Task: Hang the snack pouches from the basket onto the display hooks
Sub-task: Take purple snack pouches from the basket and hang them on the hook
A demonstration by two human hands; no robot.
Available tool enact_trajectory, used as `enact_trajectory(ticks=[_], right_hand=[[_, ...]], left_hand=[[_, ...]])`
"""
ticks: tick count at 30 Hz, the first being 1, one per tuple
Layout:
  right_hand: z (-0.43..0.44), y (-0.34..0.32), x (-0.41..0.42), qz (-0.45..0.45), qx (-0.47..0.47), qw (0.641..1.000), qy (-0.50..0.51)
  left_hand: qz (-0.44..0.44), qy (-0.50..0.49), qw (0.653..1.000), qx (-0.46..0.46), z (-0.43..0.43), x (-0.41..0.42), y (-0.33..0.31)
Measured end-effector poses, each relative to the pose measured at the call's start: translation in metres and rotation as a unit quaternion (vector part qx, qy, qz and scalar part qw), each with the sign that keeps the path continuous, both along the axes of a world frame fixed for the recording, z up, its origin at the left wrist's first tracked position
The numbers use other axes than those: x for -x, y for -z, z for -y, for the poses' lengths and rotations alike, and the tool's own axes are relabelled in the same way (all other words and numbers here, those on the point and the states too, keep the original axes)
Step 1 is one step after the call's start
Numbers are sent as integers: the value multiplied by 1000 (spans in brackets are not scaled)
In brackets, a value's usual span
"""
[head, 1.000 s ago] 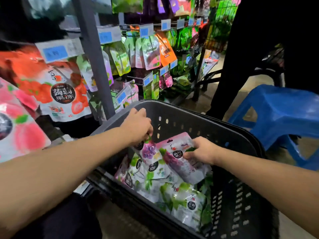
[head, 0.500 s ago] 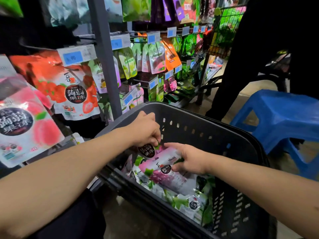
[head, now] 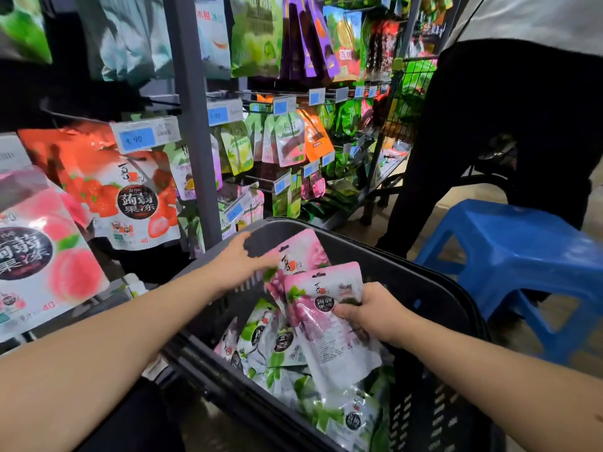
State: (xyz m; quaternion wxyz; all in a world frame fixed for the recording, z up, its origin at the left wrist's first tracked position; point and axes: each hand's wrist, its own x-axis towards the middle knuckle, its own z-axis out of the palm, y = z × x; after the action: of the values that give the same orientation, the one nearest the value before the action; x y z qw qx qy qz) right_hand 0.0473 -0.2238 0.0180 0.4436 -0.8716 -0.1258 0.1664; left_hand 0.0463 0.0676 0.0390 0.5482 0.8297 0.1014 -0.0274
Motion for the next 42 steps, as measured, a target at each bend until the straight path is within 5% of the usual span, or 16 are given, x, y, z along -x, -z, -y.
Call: enact_trajectory(ticks=[4, 10, 16, 22, 26, 37, 42], right_hand=[[0, -3, -8, -80, -164, 981, 64], [-15, -12, -6, -184, -267, 944, 62], [-12, -20, -11, -192, -251, 944, 92], [-23, -31, -40, -3, -39, 971, 237], [-56, -42, -50, -10, -4, 978, 210], [-95, -64, -27, -210, -213, 942, 154], [-90, -64, -25, -225, -203, 945, 119]], left_hand=[[-127, -20, 958, 256, 4, 8, 10], [-147, 51, 899, 409, 33, 18, 11], [-27, -27, 991, 126, 35, 2, 23], [62, 1, 996, -58, 36, 6, 19], [90, 50, 990, -91, 56, 11, 18], [58, 139, 989, -13, 57, 24, 14], [40, 66, 997, 12, 47, 18, 19]])
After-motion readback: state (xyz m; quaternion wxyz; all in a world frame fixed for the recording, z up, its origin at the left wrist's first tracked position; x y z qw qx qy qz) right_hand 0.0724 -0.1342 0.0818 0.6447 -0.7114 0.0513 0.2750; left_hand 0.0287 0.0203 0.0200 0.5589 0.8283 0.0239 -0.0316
